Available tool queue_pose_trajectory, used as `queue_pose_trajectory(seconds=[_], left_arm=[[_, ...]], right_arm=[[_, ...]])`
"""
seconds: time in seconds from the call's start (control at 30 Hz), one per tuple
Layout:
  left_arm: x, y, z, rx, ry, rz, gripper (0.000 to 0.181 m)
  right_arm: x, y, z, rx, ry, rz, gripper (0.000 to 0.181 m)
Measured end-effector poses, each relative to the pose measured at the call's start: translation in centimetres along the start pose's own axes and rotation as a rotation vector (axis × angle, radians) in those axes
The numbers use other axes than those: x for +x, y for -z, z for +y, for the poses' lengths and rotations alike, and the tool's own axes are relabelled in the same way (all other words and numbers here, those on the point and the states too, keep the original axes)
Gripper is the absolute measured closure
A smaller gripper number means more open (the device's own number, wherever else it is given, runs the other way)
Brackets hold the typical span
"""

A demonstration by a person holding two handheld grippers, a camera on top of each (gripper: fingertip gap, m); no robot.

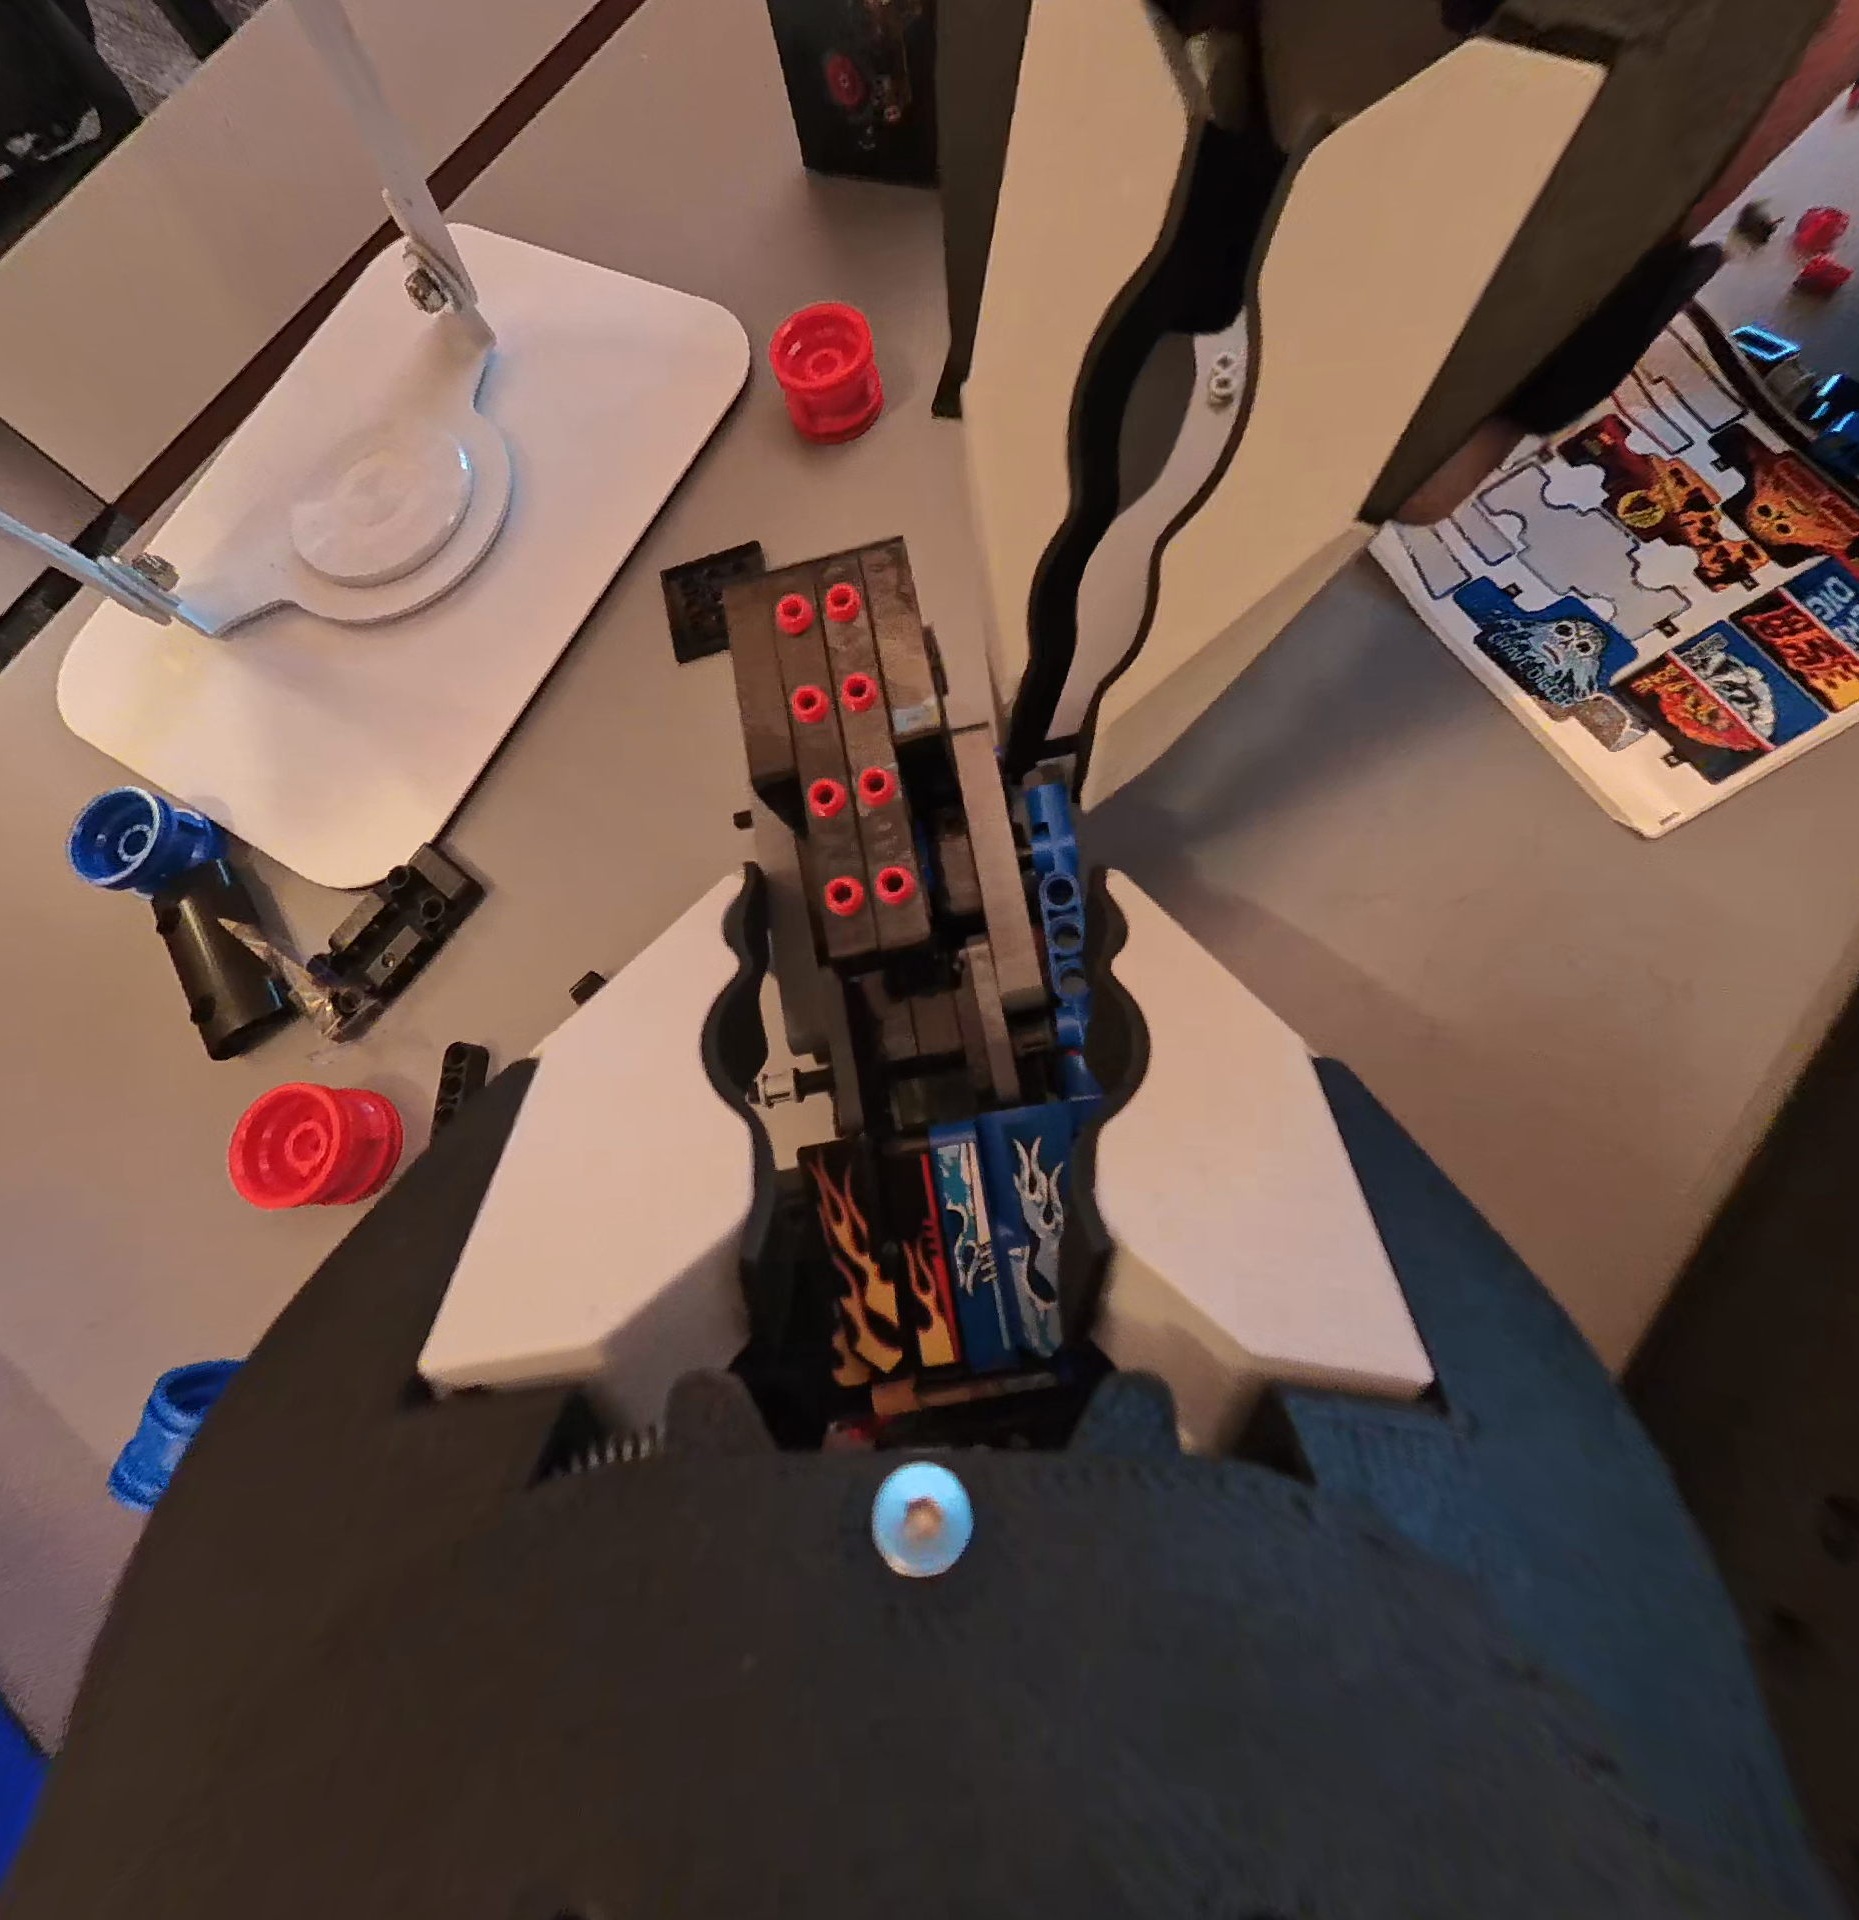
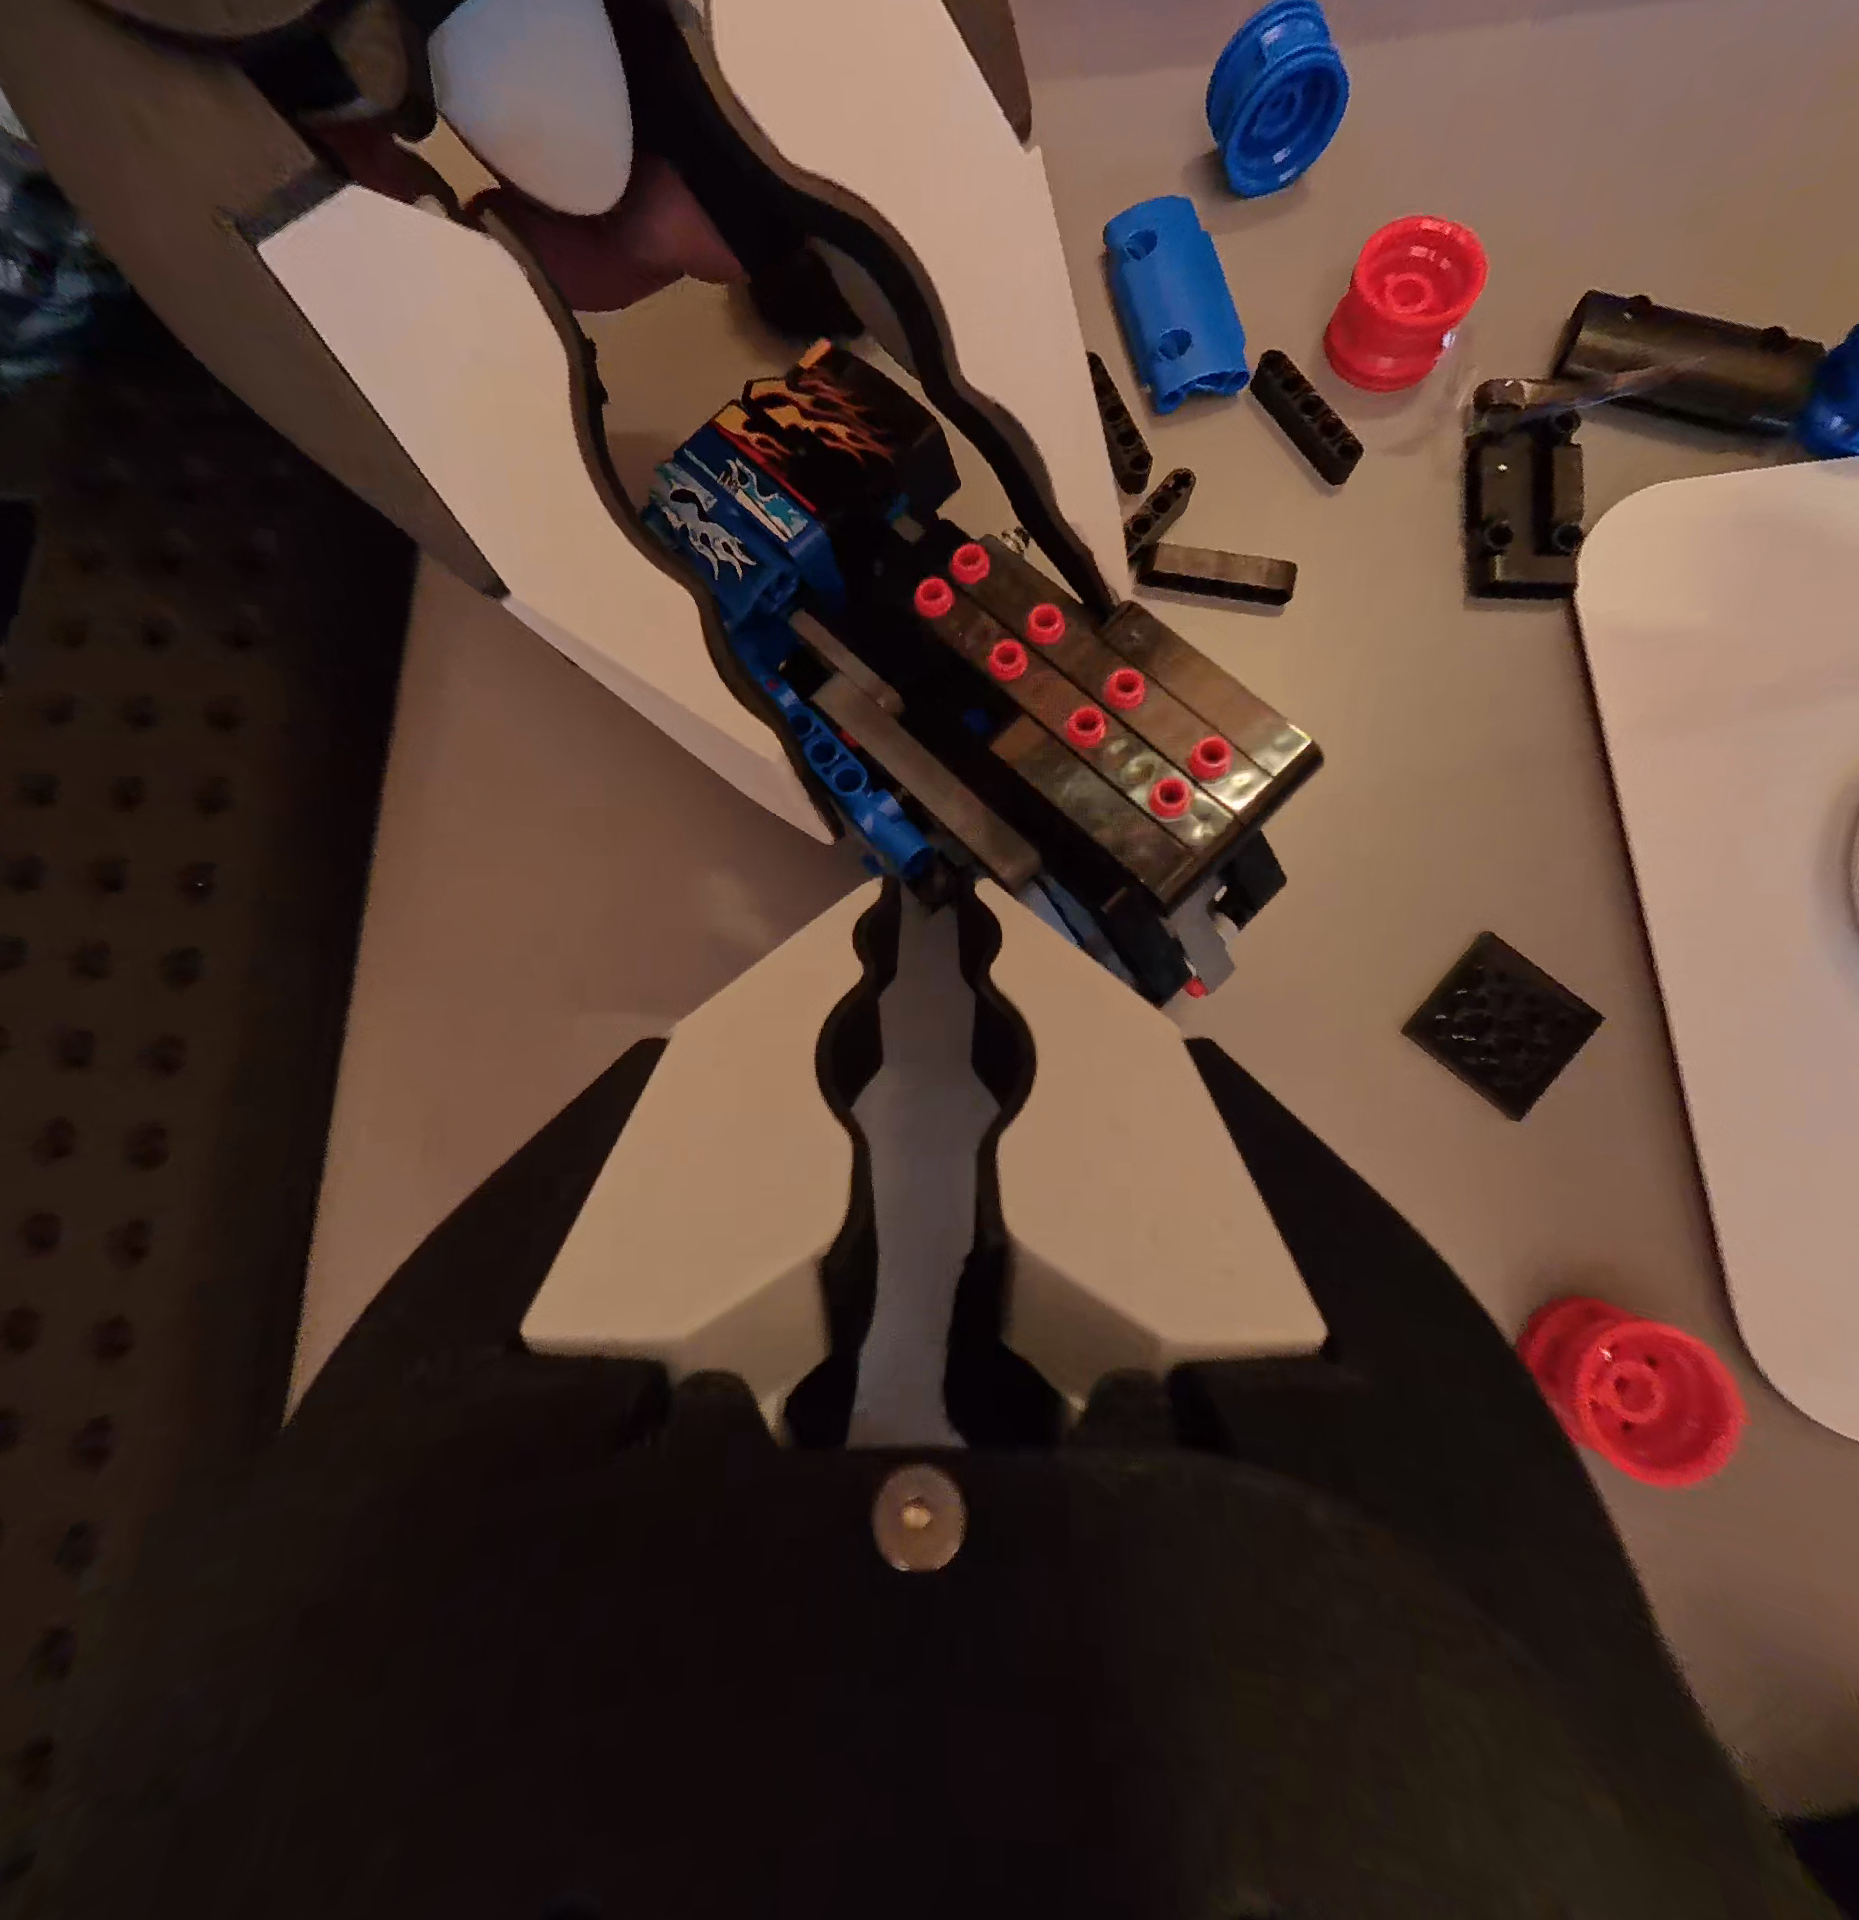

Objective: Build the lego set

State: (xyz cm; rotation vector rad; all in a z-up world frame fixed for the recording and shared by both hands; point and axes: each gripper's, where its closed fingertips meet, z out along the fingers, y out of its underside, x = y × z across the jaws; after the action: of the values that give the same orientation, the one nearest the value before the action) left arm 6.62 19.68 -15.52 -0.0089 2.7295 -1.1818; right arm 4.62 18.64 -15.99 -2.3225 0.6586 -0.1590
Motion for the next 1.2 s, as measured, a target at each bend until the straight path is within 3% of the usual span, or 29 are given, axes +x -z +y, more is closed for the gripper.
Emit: queue_pose_trajectory(seconds=[0.53, 0.67, 0.7, 0.73, 0.93, 1.1, 1.2], left_arm=[[-0.2, 0.0, 0.0, -0.007, -0.001, -0.024, 0.125], [0.0, 0.2, 0.0, 0.012, 0.022, 0.028, 0.123], [-0.3, 0.5, 0.0, 0.018, 0.034, 0.026, 0.105], [-0.6, 1.2, 0.0, 0.034, 0.042, 0.022, 0.098], [-1.9, 5.6, 0.3, 0.101, 0.101, 0.005, 0.114], [-0.7, 4.2, 2.6, 0.003, 0.071, -0.04, 0.112], [-0.6, 3.8, 2.7, 0.012, 0.085, -0.051, 0.114]], right_arm=[[0.1, -0.1, -0.8, 0.031, 0.061, 0.063, 0.179], [-0.1, 0.3, -0.7, 0.021, 0.057, 0.039, 0.179], [-0.2, 0.6, -0.8, 0.031, 0.06, 0.036, 0.177], [-0.2, 0.9, -0.9, 0.036, 0.064, 0.038, 0.174], [-0.1, 1.2, -0.4, 0.009, 0.099, 0.056, 0.171], [-0.4, 0.8, -0.6, 0.027, 0.107, 0.051, 0.173], [-0.4, 0.3, -0.5, 0.027, 0.109, 0.049, 0.173]])
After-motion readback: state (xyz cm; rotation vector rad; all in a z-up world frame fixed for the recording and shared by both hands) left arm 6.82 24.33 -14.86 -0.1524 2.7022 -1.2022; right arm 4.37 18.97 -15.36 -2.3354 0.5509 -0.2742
